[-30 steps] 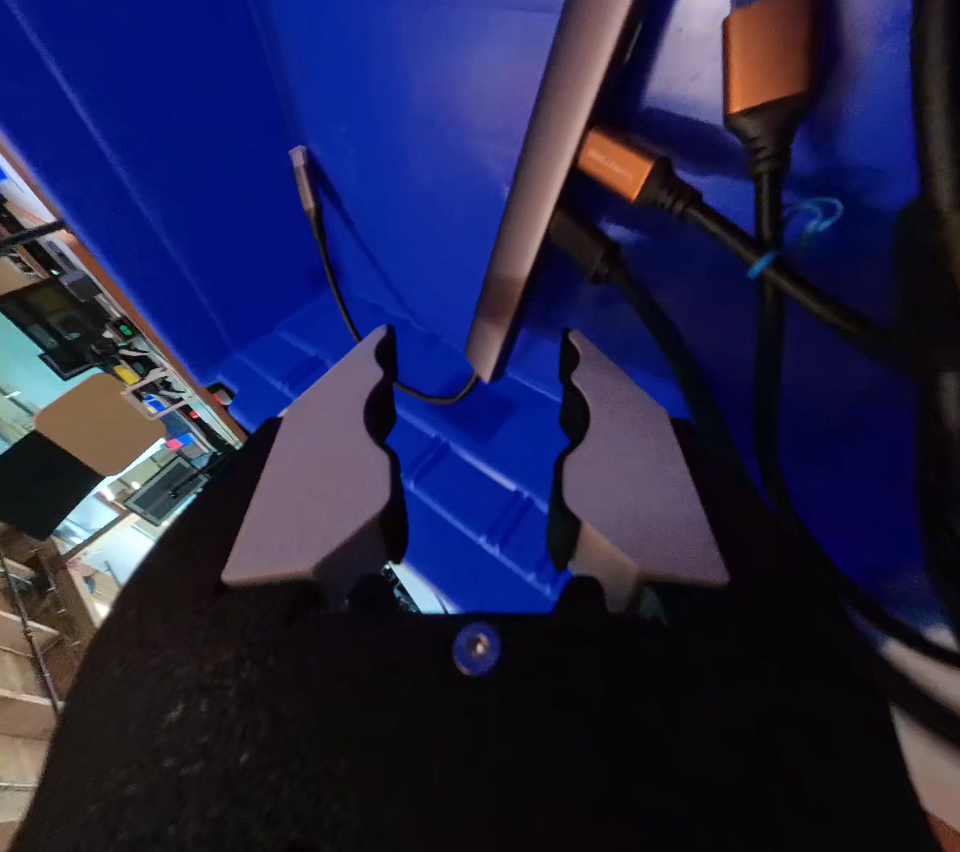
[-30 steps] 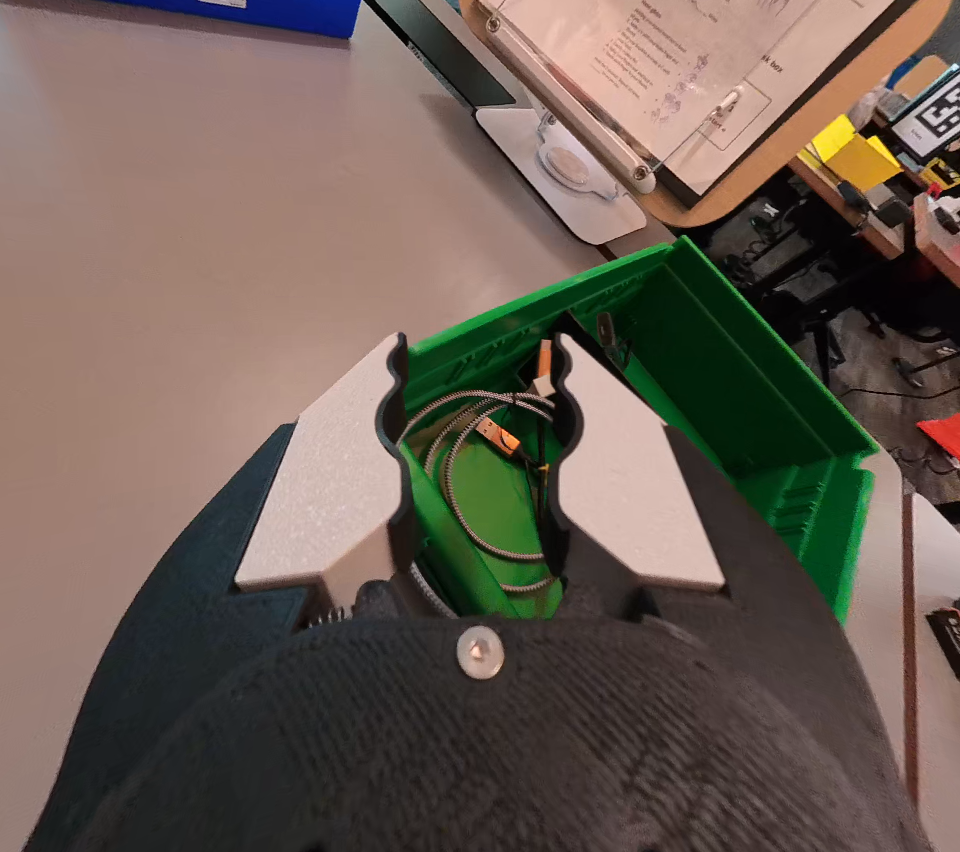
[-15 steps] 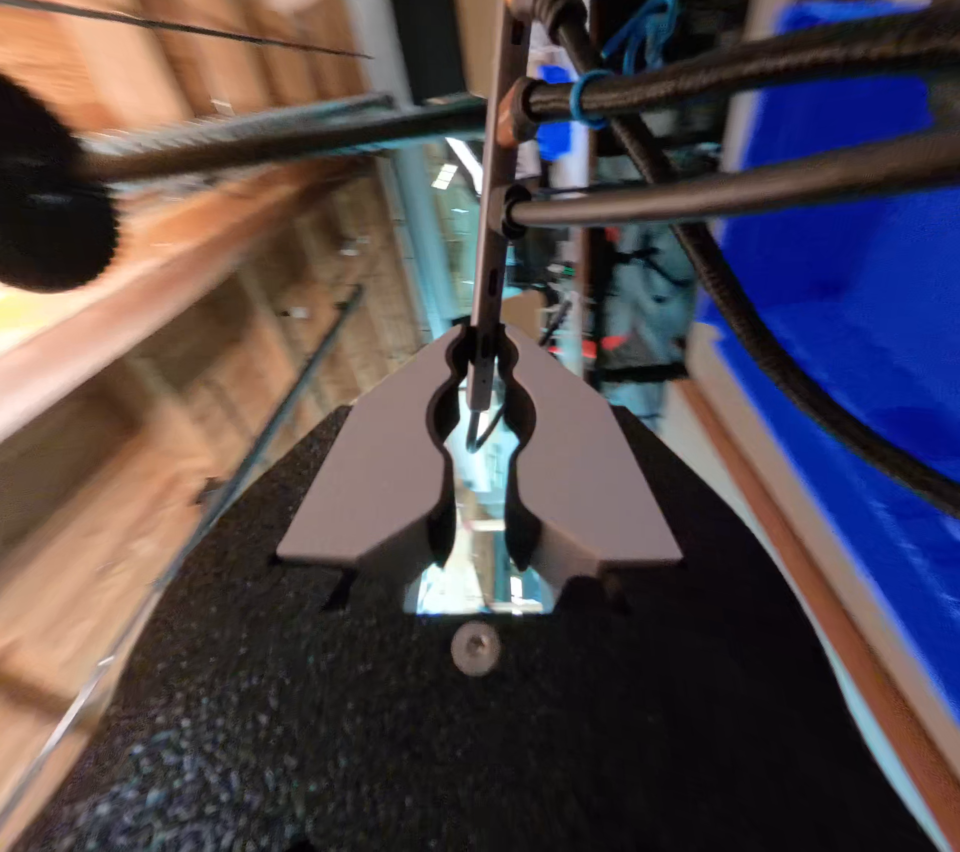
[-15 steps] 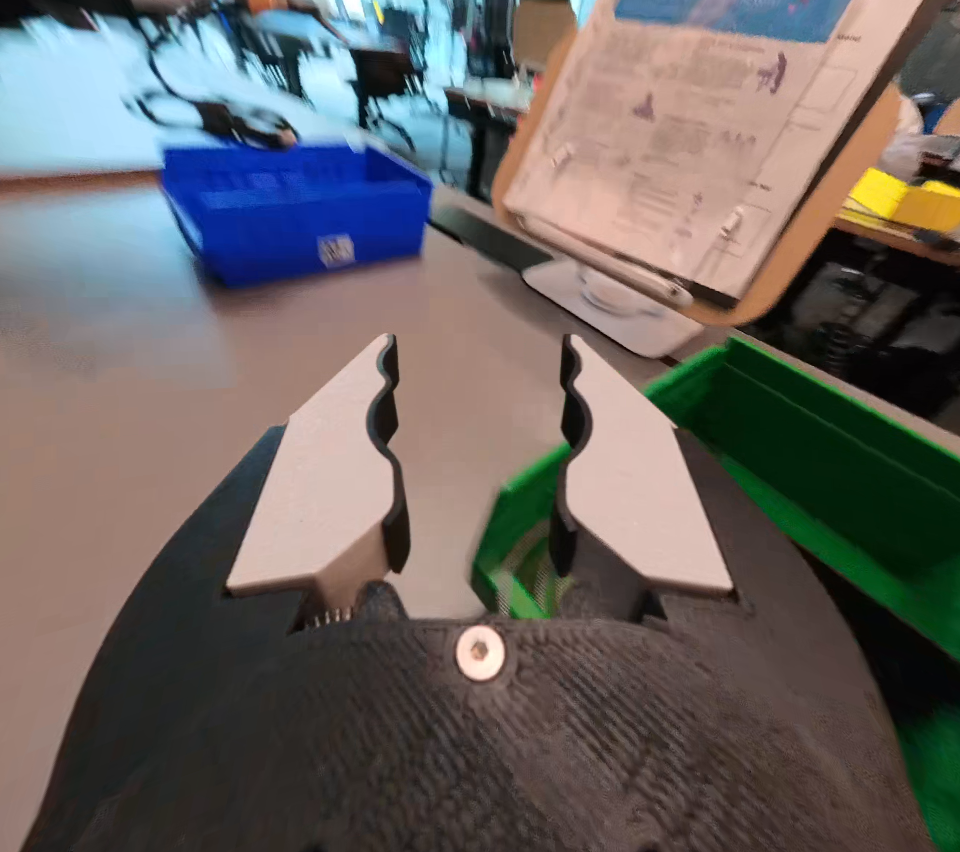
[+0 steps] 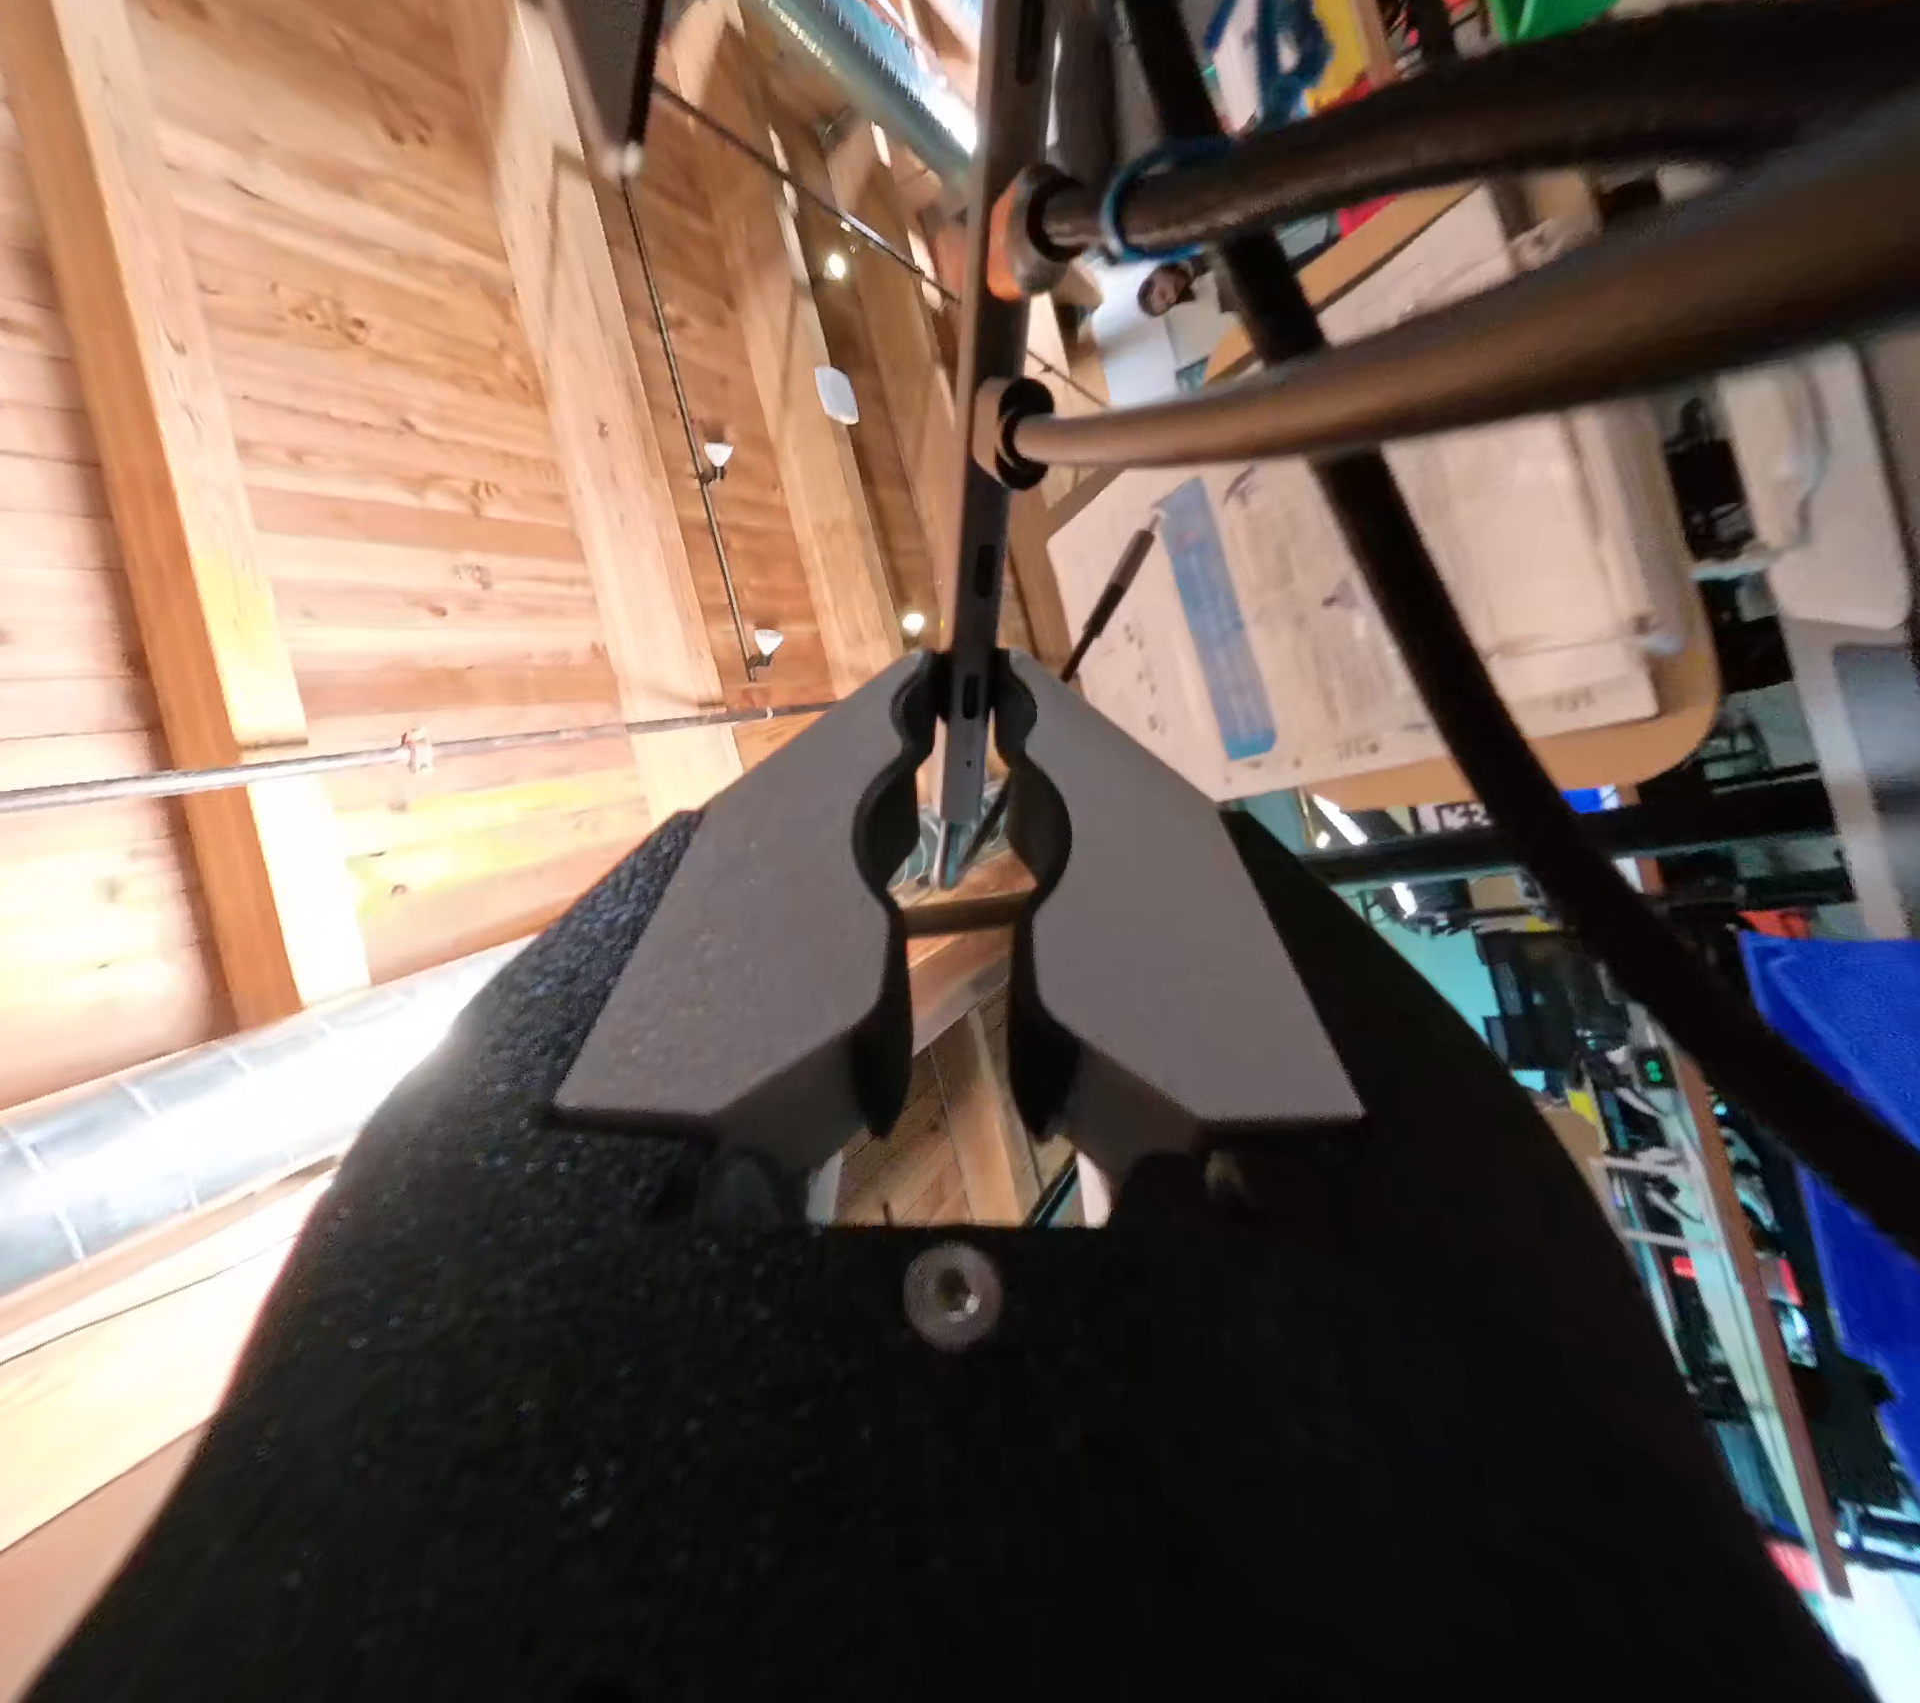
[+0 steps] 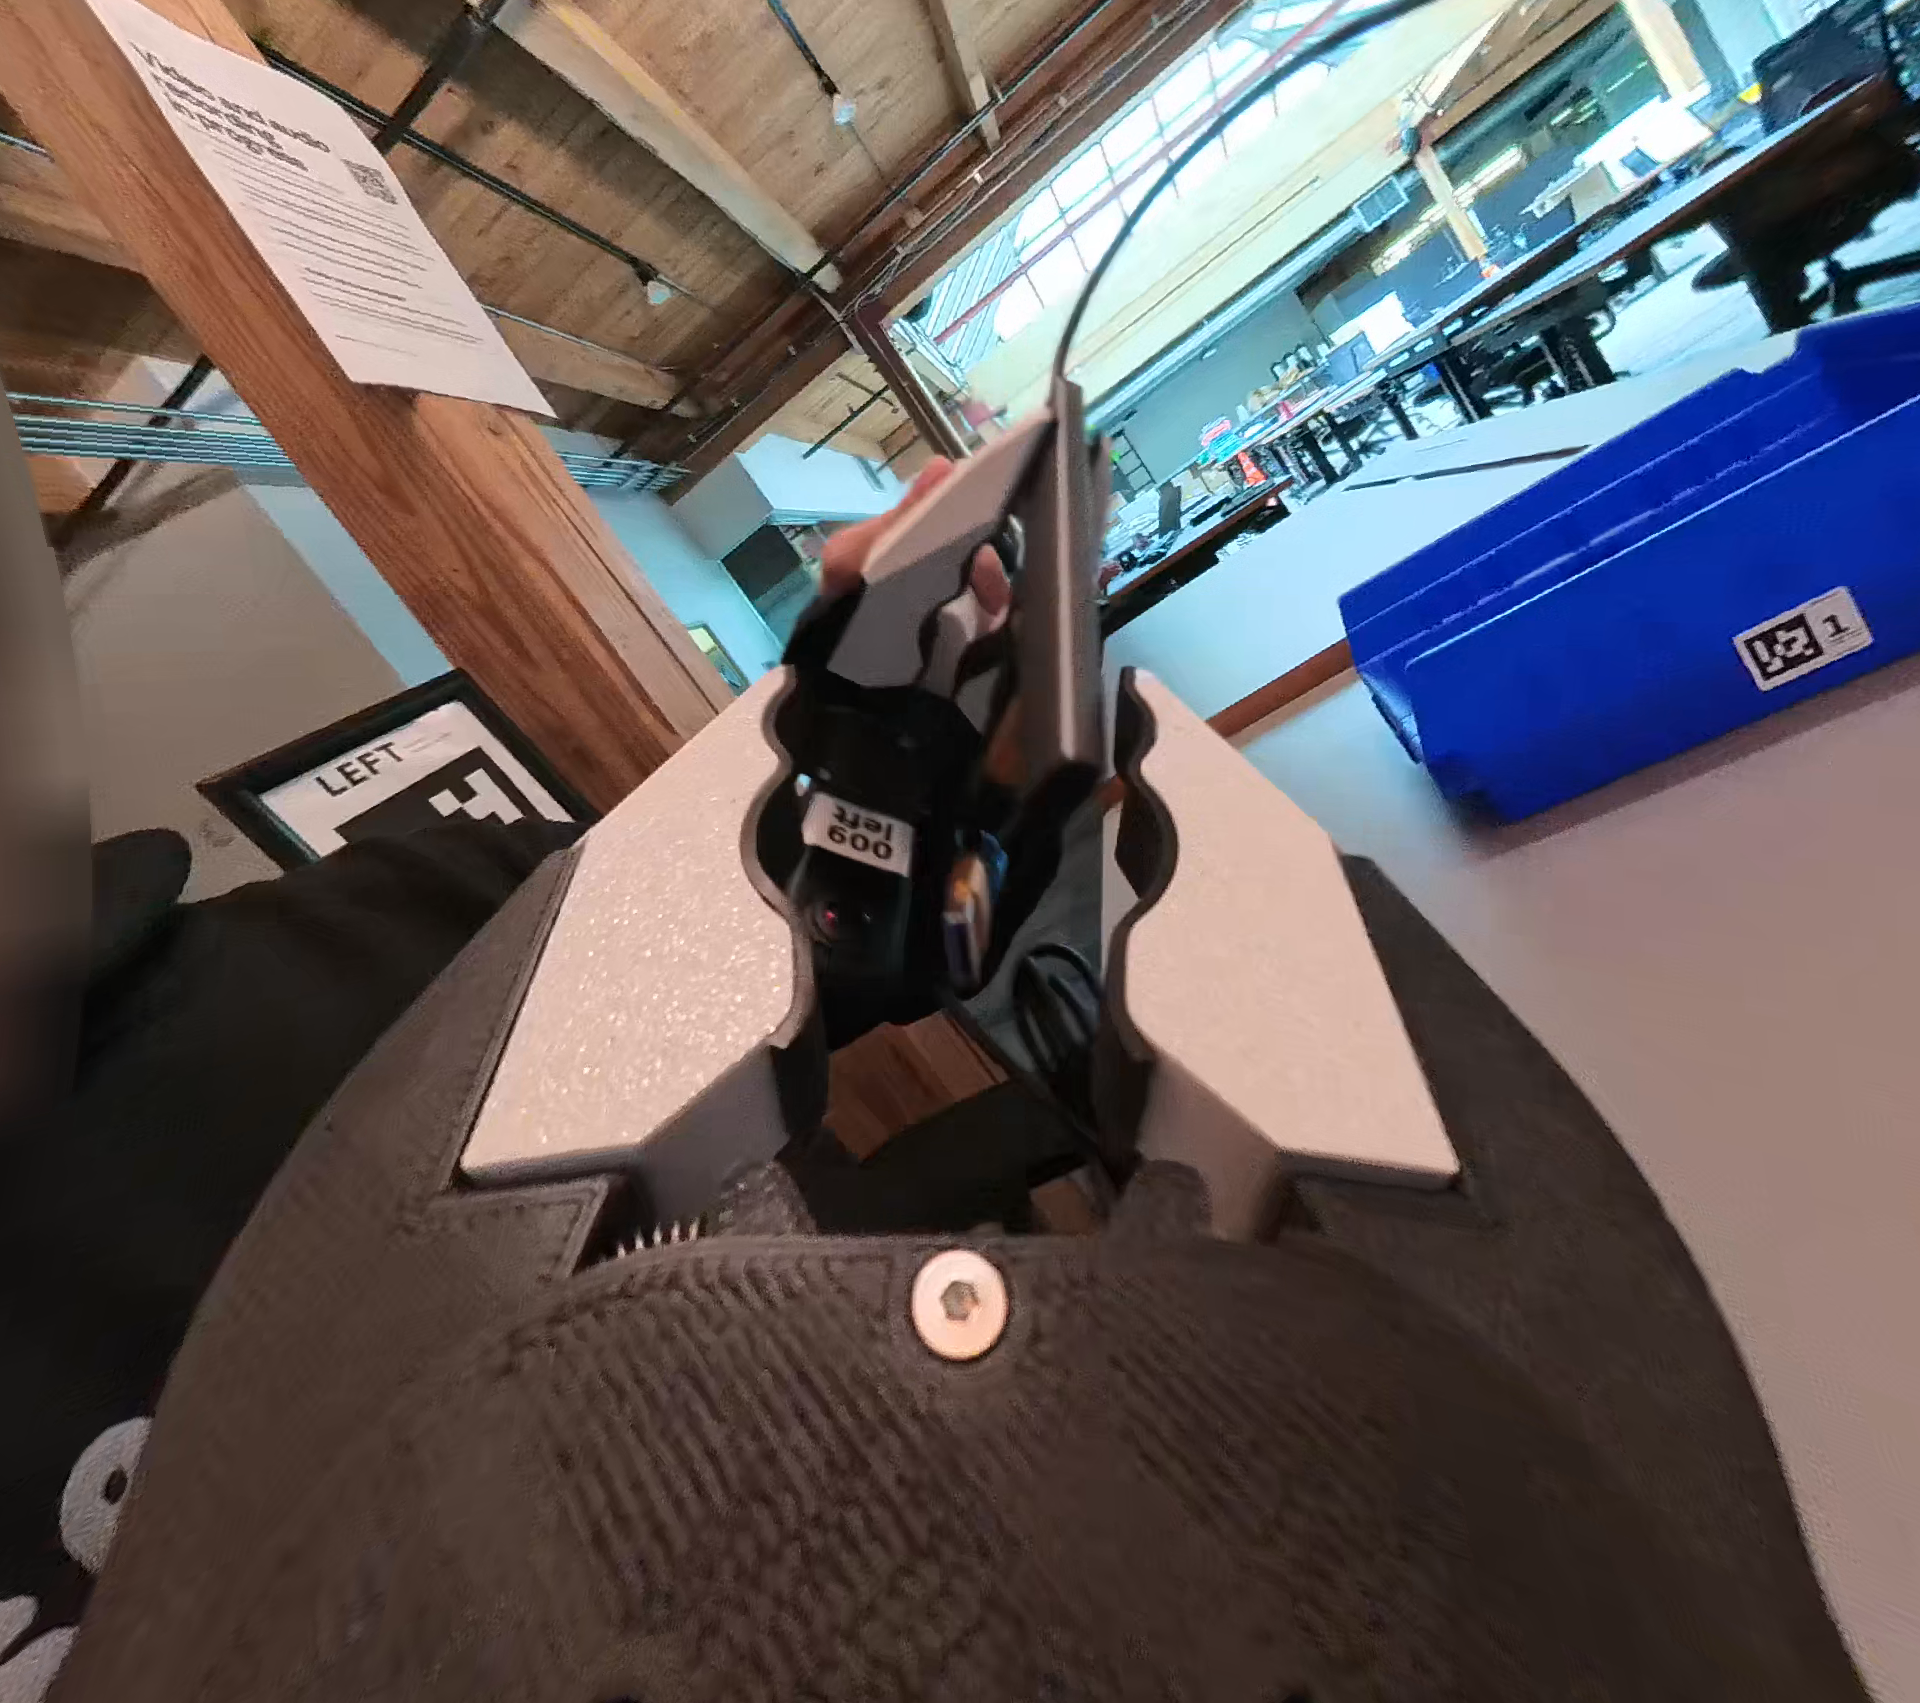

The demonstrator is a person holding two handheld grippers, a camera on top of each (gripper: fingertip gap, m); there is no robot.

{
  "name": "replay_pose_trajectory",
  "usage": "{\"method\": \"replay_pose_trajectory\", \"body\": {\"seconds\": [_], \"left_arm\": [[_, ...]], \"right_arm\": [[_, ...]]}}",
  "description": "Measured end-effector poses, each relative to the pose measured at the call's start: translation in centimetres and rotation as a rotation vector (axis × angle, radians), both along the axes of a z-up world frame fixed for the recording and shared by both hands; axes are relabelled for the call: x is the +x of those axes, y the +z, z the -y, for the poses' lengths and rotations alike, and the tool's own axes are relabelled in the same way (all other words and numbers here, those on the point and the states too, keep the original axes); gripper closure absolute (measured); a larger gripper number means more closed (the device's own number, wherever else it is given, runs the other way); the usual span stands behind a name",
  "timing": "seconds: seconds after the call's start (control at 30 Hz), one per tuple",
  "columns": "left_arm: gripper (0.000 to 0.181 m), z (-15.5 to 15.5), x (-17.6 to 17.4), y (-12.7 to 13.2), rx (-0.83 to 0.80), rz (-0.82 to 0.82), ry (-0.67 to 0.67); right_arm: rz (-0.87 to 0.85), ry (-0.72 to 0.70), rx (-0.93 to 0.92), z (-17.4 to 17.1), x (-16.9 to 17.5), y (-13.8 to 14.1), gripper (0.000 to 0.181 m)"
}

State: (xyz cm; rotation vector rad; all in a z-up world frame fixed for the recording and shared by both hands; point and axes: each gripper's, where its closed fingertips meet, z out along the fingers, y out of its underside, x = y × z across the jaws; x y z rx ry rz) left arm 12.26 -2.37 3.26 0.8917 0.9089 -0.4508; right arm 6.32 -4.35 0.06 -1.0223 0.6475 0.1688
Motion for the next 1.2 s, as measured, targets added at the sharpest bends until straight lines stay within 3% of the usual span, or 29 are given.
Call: {"method": "replay_pose_trajectory", "body": {"seconds": [0.03,0.13,0.17,0.33,0.4,0.47,0.57,0.63,0.77,1.03,1.2], "left_arm": [[0.174,0.5,-0.1,-0.9,0.008,-0.008,-0.009],[0.174,1.2,-0.1,-2.1,-0.002,-0.030,-0.030],[0.174,1.3,-0.1,-2.5,-0.003,-0.045,-0.038],[0.171,1.5,0.3,-4.1,0.002,-0.175,-0.087],[0.166,1.4,0.1,-5.6,0.079,-0.322,-0.128],[0.161,1.0,-1.1,-6.8,0.156,-0.568,-0.203],[0.141,0.1,-3.3,-6.7,0.206,-0.986,-0.313],[0.133,-0.6,-4.0,-6.5,0.244,-1.127,-0.353],[0.124,-1.3,-3.9,-6.8,0.287,-1.170,-0.357],[0.120,-1.2,-5.6,-10.2,0.444,-1.338,-0.325],[0.131,-0.2,-5.9,-11.1,0.405,-1.424,-0.391]], "right_arm": [[-0.009,0.000,0.003,0.1,0.1,-0.3,0.125],[-0.043,-0.036,-0.072,0.4,1.4,-2.4,0.164],[-0.057,-0.036,-0.061,0.6,1.7,-2.8,0.170],[-0.075,0.052,-0.081,0.5,1.9,-4.4,0.172],[-0.091,0.067,-0.146,1.0,2.1,-5.6,0.173],[-0.077,0.100,-0.182,1.6,1.5,-6.1,0.173],[-0.073,0.140,-0.189,2.3,0.9,-6.0,0.173],[-0.085,0.164,-0.192,2.5,0.6,-6.1,0.173],[-0.122,0.237,-0.252,2.0,-0.3,-7.8,0.173],[-0.118,0.298,-0.318,1.1,-1.0,-9.0,0.173],[-0.102,0.342,-0.324,0.7,-1.8,-9.1,0.173]]}}
